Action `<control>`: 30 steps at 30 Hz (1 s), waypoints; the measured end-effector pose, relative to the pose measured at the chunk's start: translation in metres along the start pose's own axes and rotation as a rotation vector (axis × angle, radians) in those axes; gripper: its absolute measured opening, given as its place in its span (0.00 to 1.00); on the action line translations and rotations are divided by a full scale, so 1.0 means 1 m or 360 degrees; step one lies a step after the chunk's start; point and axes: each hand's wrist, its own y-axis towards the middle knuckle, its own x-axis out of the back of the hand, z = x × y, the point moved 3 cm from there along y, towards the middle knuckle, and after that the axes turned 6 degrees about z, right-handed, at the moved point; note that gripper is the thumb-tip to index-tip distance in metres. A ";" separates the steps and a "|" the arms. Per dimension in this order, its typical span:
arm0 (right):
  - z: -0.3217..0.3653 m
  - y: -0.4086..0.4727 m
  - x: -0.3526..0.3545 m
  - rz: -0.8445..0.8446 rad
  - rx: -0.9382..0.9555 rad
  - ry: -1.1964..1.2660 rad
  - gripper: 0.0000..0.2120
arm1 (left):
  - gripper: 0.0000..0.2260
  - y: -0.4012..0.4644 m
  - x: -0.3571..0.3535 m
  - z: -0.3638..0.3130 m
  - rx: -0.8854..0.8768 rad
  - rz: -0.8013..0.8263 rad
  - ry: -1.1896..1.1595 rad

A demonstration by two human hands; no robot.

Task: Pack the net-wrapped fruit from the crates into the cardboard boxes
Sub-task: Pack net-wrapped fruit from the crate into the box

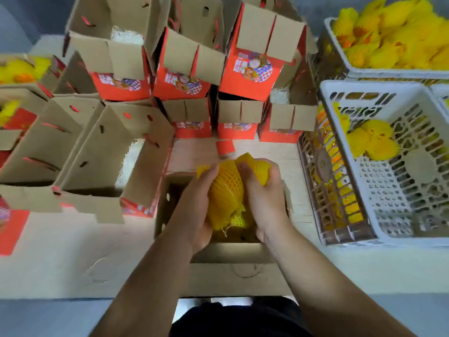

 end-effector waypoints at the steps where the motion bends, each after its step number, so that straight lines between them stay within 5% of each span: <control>1: -0.007 -0.002 -0.011 0.0025 -0.0044 0.0014 0.20 | 0.19 -0.001 0.015 -0.004 0.0011 -0.0026 0.0036; 4: -0.023 -0.006 -0.029 0.0012 -0.0141 -0.0039 0.15 | 0.10 -0.003 0.044 -0.012 0.0028 -0.0045 0.0056; 8: -0.026 -0.008 -0.013 -0.0072 -0.0078 -0.0453 0.17 | 0.12 0.005 0.052 -0.011 0.0321 0.0147 0.0038; 10: -0.025 -0.004 0.002 0.0011 -0.0172 -0.0762 0.21 | 0.09 0.016 0.056 -0.008 0.0497 -0.0005 0.0800; 13: -0.034 0.004 0.018 0.0306 -0.0410 -0.1332 0.25 | 0.20 0.029 0.069 0.010 0.0482 -0.0022 0.1493; 16: -0.048 0.009 0.024 0.0574 -0.0538 -0.1603 0.09 | 0.29 0.042 0.078 0.029 0.0611 0.0167 0.2168; 19: -0.058 0.014 0.018 0.0842 -0.0586 -0.1779 0.06 | 0.23 0.056 0.083 0.050 0.0690 0.0377 0.2723; 20: -0.062 0.017 0.014 0.0948 -0.0552 -0.1855 0.04 | 0.21 0.059 0.083 0.055 0.0629 0.0404 0.2805; 23: -0.077 0.027 0.008 0.1160 -0.0630 -0.2122 0.16 | 0.24 0.065 0.080 0.059 0.0588 0.0448 0.2878; 30: -0.096 0.035 0.012 0.1149 -0.1014 -0.2347 0.26 | 0.31 0.072 0.082 0.054 0.0807 0.0387 0.3049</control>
